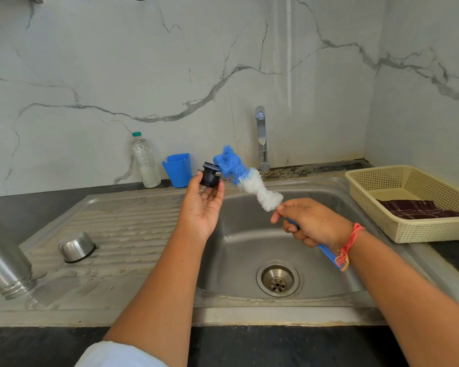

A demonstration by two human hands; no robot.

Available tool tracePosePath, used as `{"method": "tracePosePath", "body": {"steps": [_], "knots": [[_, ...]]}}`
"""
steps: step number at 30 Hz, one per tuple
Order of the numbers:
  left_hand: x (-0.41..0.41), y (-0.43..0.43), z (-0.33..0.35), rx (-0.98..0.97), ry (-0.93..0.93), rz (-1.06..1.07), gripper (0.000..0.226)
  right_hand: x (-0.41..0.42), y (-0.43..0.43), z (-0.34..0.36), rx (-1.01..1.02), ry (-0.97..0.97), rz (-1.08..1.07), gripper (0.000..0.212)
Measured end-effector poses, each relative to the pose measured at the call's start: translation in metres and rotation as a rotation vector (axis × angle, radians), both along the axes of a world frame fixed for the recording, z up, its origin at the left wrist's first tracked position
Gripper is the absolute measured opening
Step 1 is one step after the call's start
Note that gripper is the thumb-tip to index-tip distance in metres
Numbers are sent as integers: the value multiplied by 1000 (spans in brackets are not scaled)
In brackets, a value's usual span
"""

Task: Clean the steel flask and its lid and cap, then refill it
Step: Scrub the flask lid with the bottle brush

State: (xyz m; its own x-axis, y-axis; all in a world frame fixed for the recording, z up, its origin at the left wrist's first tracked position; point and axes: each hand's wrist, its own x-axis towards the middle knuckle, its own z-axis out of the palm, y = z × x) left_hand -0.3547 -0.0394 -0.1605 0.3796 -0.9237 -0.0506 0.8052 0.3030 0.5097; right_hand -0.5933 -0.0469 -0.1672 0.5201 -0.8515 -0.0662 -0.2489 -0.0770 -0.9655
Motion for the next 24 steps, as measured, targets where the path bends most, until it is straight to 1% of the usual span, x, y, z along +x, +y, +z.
{"method": "tracePosePath", "body": {"steps": [2,4,7,9,10,12,15,17,20,22,24], "knots": [[4,0,-1,-3,2,23,30,0,2,2,51,0,47,31],[6,-1,-3,-25,-39,26,31,0,2,3,109,-24,86,30],[3,-2,-6,-44,-203,-29,37,0,3,4,187,-76,105,29],[-1,-2,-5,-16,-313,-64,36,2,4,4,227,-110,106,28],[-2,-1,-5,0,-326,-61,34,2,4,5,245,-128,108,27],[0,-1,-2,10,-257,-14,31,0,4,7,279,-156,131,27],[9,-1,0,4,-160,66,24,-4,5,10,313,-148,194,27],[9,-1,-2,27,-172,43,25,-4,5,10,317,-153,200,26],[2,0,-2,78,-218,-42,35,-4,3,9,295,-179,152,26],[1,0,0,93,-195,-37,35,-5,2,8,253,-164,124,27],[3,-1,1,105,-149,-9,30,-5,1,7,202,-138,101,28]]}}
